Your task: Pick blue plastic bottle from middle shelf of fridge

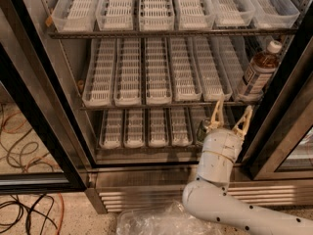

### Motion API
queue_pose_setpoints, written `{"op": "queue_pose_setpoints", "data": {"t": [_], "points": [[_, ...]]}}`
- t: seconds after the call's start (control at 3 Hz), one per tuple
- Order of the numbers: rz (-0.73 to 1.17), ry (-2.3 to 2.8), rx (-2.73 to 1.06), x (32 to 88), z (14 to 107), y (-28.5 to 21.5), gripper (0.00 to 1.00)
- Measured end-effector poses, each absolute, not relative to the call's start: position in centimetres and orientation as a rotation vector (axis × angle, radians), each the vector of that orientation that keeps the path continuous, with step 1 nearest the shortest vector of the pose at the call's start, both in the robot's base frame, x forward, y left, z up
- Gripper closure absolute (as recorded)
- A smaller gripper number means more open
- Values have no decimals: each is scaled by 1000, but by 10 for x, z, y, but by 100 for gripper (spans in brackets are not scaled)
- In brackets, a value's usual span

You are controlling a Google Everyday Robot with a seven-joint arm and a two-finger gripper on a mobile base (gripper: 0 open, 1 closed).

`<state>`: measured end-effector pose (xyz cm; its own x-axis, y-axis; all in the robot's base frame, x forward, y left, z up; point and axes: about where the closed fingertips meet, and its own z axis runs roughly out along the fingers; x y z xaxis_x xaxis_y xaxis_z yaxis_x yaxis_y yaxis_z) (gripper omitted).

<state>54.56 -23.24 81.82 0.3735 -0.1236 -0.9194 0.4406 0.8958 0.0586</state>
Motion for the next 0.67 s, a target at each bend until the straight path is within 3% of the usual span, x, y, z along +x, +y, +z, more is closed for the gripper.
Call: {"op": "queue_pose_setpoints", "data": {"t": [0.33,0.67], "points": [[-369,1135,318,546,818,-232,57],[-368,1138,313,547,818,-231,49]]}}
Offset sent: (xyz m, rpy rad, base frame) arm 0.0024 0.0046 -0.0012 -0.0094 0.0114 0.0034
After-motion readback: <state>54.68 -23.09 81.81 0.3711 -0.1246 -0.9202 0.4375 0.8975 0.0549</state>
